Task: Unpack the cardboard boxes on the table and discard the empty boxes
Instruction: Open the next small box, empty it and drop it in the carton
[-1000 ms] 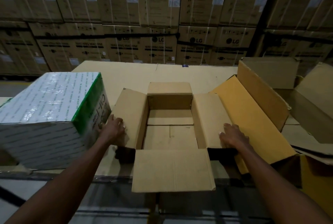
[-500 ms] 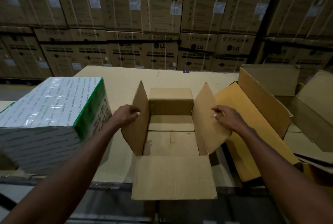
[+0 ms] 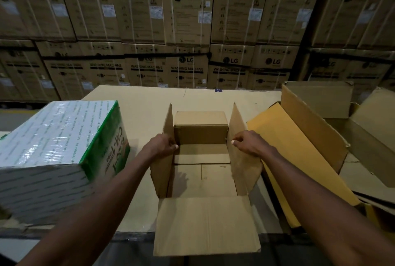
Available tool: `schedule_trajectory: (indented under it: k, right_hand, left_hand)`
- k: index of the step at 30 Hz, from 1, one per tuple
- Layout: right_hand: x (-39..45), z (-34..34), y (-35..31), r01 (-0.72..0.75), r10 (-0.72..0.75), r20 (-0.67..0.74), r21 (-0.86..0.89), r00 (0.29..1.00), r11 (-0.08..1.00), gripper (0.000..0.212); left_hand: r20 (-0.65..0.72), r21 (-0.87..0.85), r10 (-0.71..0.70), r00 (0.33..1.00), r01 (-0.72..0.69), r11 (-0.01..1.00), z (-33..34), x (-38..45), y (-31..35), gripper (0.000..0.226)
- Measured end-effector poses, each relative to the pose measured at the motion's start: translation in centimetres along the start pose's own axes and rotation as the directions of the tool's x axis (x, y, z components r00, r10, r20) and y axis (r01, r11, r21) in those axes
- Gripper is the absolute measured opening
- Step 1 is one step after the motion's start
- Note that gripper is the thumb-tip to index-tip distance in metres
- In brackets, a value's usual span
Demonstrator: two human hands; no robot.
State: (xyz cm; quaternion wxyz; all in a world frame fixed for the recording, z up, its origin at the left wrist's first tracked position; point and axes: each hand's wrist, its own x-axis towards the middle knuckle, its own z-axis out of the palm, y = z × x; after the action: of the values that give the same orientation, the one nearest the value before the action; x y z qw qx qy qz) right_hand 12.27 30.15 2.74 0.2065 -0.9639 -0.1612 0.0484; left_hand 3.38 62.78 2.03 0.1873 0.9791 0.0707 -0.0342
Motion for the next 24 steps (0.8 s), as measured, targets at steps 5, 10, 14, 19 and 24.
schedule_trajectory:
  k: [5,10,14,19,24]
  right_hand:
    - [0.2,0.7,-0.2,-0.006,0.006,-0.012,-0.059,1.000,0.998,0.030]
    - [-0.2,0.1,0.3,-0.038,0.036,-0.043,-0.059,0.998,0.998,0.029]
    - [-1.2,-1.2,0.8,-0.031,0.028,-0.086,-0.032,0.996,0.999,0.030]
    - [-3.4,-3.0,0.8,-0.004,0.003,-0.090,-0.019,0.996,1.000,0.028]
    - [-6.4,-5.6,0.4,-0.002,0.000,-0.097,-0.015,0.995,1.000,0.028]
  left_hand:
    - [-0.030,0.051,-0.017,0.999,0.019,0.999,0.9,0.0,0.9,0.025]
    - [-0.073,0.016,-0.074,0.995,0.075,0.997,0.0,-0.3,0.6,0.021]
    - [-0.130,0.030,-0.074,0.989,0.079,0.996,-0.1,-1.2,-0.5,0.028]
    - [-0.133,0.054,-0.019,0.991,0.027,0.998,-1.5,-3.5,0.2,0.026]
    - [-0.175,0.012,0.002,0.985,0.000,1.000,-3.9,-6.7,2.0,0.019]
